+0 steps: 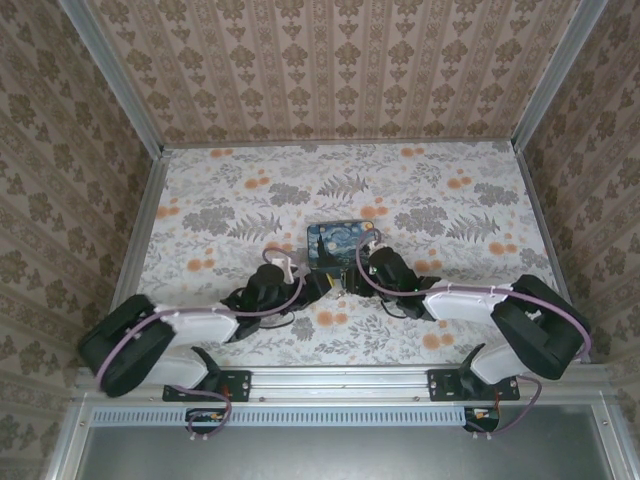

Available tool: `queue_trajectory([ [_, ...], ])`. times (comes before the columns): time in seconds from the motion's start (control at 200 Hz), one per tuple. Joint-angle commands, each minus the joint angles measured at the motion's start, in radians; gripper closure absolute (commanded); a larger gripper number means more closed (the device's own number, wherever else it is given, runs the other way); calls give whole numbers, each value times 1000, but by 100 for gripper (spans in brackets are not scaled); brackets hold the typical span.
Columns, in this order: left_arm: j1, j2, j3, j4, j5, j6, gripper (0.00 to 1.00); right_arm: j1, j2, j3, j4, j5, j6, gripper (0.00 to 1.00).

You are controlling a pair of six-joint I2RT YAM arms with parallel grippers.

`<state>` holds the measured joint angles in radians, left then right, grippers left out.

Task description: Unlock a padlock with a key

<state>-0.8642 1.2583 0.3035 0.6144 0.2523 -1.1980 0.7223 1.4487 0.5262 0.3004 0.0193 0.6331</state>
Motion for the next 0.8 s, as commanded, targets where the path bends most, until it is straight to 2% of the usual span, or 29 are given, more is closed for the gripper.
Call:
queue_trajectory([
  [0.0,5,-156,61,-342,-67,151,35,-28,30,3,93,-66,49,54],
  [0.12,44,-298,99,-511,-108,219,27,-54,62,5,153,-98,80,54],
  [0.26,130,-355,110,-581,-65,256,21,-74,79,-11,225,-140,102,49],
  [0.5,247,-301,172,-599,48,319,14,-102,79,-93,303,-233,59,46],
  [0.67,263,-262,200,-596,80,334,12,-118,107,-128,337,-293,11,38],
  [0.795,263,-247,197,-573,92,320,12,-121,154,-119,372,-317,-3,38],
])
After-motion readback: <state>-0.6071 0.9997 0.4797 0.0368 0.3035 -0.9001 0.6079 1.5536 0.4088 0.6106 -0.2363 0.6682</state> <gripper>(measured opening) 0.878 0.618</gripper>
